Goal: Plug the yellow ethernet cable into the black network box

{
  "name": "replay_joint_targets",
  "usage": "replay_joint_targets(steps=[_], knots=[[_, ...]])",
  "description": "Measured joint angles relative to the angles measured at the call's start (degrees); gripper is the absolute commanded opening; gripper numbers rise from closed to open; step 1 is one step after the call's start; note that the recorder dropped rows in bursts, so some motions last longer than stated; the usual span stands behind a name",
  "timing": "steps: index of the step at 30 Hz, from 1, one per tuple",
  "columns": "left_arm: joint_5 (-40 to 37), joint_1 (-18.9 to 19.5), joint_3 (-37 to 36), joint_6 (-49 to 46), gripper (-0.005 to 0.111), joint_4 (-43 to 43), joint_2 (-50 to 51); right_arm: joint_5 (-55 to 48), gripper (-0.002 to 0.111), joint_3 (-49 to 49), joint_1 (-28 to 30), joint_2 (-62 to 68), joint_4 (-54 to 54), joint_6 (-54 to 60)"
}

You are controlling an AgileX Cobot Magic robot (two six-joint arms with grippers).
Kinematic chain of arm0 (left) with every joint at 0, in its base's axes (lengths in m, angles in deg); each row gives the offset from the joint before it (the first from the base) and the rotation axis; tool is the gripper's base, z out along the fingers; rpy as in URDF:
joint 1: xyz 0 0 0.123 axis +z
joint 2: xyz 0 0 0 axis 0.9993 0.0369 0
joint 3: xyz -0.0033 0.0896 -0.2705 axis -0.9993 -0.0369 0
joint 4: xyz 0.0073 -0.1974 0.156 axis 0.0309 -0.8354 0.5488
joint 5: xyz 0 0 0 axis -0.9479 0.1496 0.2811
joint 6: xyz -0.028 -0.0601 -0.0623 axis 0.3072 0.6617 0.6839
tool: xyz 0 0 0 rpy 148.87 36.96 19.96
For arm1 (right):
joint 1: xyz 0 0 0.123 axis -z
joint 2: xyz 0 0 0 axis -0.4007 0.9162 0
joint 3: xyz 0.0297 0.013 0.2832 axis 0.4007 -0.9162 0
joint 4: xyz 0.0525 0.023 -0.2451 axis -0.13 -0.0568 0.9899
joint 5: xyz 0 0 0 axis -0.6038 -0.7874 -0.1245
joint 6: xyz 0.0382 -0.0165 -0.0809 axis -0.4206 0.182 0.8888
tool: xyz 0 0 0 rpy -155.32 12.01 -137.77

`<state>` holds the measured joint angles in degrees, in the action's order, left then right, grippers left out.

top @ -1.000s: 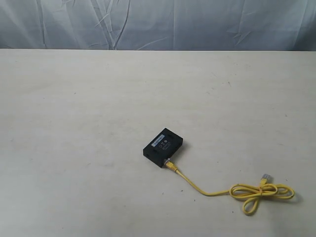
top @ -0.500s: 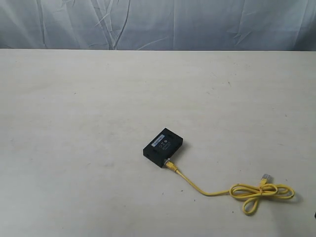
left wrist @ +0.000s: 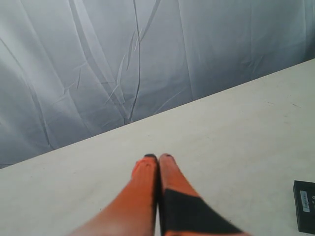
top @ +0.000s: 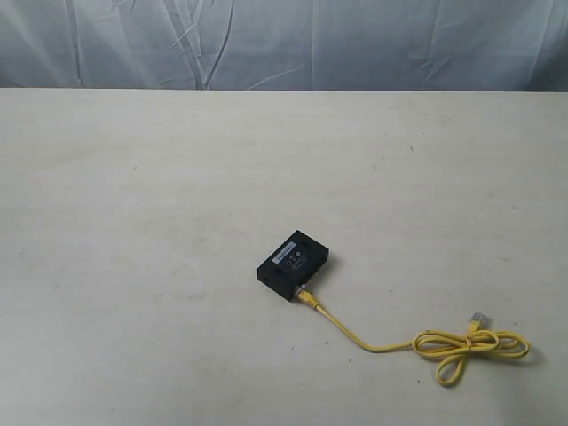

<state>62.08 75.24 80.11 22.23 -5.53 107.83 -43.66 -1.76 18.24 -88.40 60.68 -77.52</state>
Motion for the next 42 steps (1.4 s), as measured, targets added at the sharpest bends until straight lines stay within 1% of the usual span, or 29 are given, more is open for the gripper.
replay_joint_targets(steps=[20, 25, 29, 33, 36, 38, 42], knots=[[0.0, 0.0, 0.0, 0.0, 0.0, 0.0, 0.0, 0.0, 0.0, 0.0, 0.4, 0.0, 0.0, 0.1], [0.0, 0.1, -0.4, -0.2, 0.0, 4.6, -0.5, 0.0, 0.0, 0.0, 0.4, 0.0, 0.0, 0.1], [-1.4, 3.7, -3.1, -0.2, 0.0, 4.2, -3.5, 0.0, 0.0, 0.0, 0.4, 0.0, 0.0, 0.1], [-1.4, 8.8, -9.0, 0.0, 0.0, 4.0, -8.4, 0.0, 0.0, 0.0, 0.4, 0.0, 0.0, 0.1], [-1.4, 11.8, -14.4, 0.0, 0.0, 5.4, -12.3, 0.0, 0.0, 0.0, 0.4, 0.0, 0.0, 0.1], [-1.4, 12.5, -17.2, 0.0, 0.0, 7.0, -14.8, 0.0, 0.0, 0.0, 0.4, 0.0, 0.0, 0.1], [-1.4, 12.7, -22.9, 0.0, 0.0, 11.0, -21.9, 0.0, 0.0, 0.0, 0.4, 0.0, 0.0, 0.1]])
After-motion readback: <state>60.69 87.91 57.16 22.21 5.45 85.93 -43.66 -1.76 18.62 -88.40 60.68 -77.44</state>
